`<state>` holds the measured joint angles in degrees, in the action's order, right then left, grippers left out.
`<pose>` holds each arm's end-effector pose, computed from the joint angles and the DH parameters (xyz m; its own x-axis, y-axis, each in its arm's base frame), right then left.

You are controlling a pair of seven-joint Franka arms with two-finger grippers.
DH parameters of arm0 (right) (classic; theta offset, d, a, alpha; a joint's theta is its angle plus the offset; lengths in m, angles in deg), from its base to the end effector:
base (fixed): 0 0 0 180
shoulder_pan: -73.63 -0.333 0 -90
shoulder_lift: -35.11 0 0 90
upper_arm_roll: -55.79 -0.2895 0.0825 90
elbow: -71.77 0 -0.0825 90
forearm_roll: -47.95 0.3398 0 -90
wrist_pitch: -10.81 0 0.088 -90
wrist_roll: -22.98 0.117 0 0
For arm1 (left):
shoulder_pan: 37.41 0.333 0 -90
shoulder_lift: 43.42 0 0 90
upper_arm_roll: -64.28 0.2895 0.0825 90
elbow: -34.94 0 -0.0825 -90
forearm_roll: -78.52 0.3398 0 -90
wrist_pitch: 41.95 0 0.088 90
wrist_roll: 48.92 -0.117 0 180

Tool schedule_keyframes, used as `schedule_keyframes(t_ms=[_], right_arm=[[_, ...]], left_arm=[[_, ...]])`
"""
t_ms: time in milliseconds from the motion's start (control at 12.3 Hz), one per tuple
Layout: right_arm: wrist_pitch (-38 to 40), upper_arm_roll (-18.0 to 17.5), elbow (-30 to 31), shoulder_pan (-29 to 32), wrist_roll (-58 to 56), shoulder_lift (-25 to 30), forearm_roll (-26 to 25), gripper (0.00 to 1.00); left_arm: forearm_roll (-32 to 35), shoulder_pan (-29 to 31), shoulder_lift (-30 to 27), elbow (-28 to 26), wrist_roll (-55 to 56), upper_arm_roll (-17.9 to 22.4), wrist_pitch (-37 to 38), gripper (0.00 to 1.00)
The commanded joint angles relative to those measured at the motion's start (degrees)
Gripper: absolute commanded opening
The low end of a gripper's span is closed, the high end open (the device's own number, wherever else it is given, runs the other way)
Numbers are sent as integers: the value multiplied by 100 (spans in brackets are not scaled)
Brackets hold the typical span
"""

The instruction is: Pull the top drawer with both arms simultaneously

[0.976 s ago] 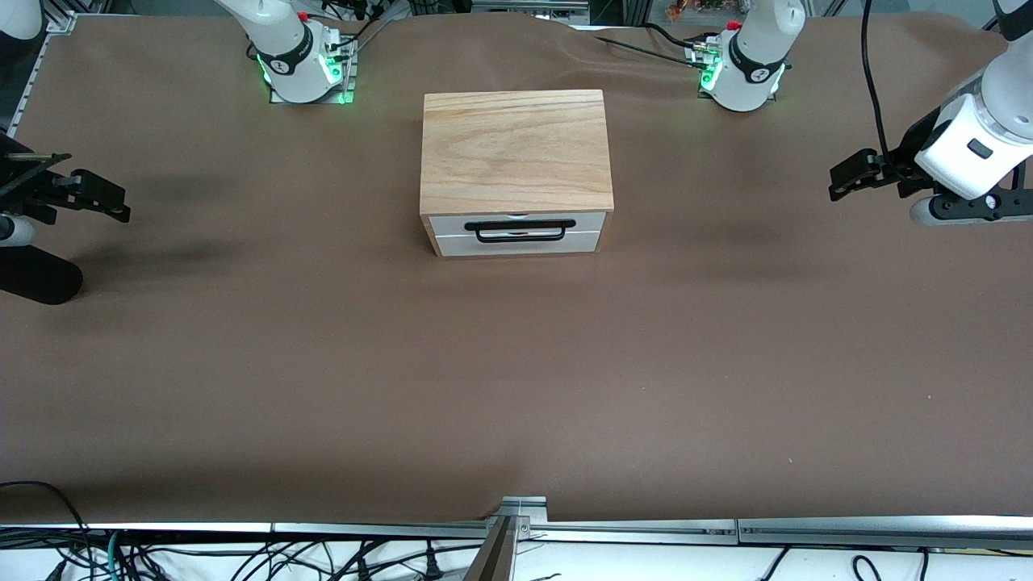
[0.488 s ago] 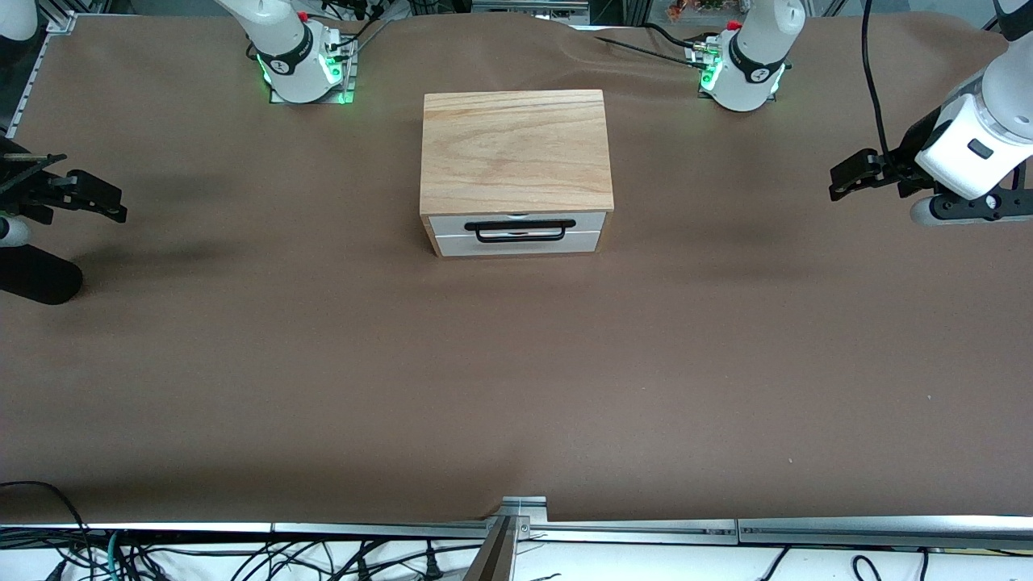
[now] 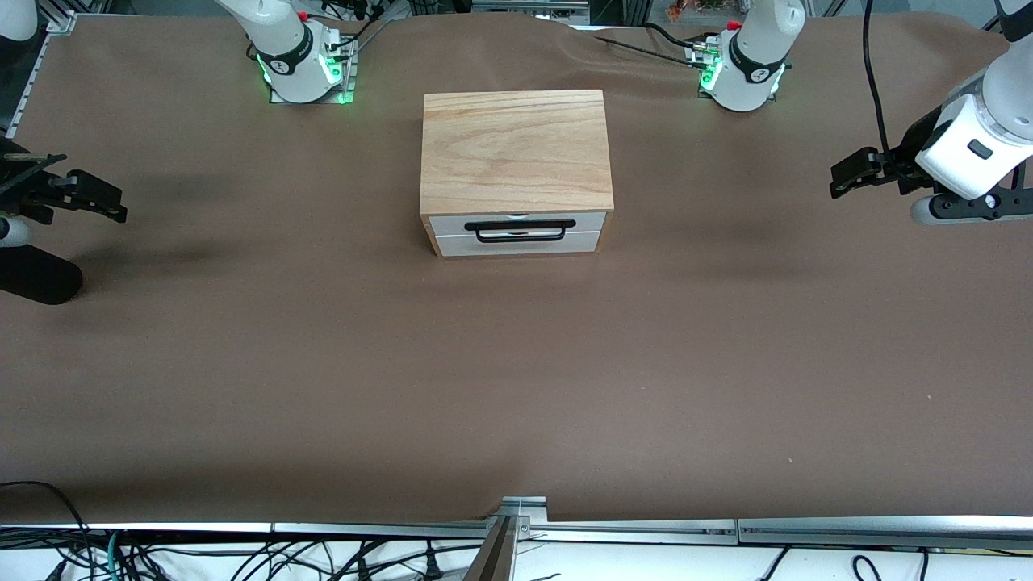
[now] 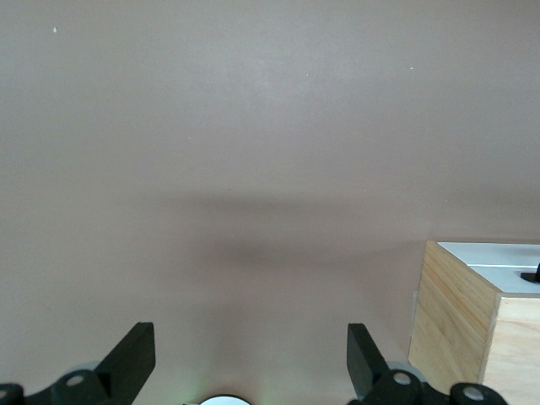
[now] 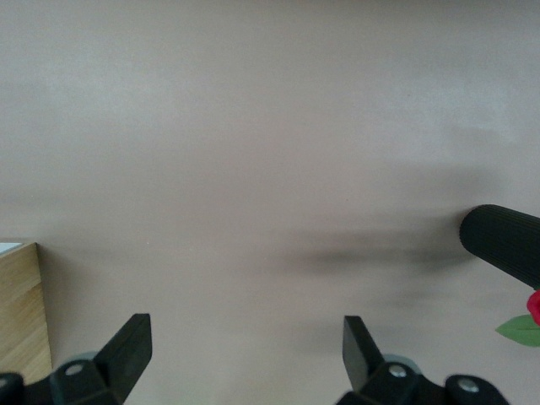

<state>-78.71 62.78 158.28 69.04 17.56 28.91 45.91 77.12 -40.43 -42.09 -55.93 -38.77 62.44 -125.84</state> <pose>0.5373 -0.0234 0.5571 0.9969 0.0523 -0.0592 0.0549 -0.9976 0.0433 0.5000 -0.0454 0.5615 0.9850 0.0904 -0.1467 0.0913 -0.9958 -0.0007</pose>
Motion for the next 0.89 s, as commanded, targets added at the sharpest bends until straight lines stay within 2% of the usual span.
schedule_keyframes(t_ms=[0, 813], right_arm=[[128, -14, -143, 10, -28, -30, -33, 100], [128, -5, -135, 19, -37, -30, -42, 100]], left_arm=[[-106, 30, 17, 96, -101, -1, 119, 100], [-9, 30, -1, 105, -101, -10, 189, 100]])
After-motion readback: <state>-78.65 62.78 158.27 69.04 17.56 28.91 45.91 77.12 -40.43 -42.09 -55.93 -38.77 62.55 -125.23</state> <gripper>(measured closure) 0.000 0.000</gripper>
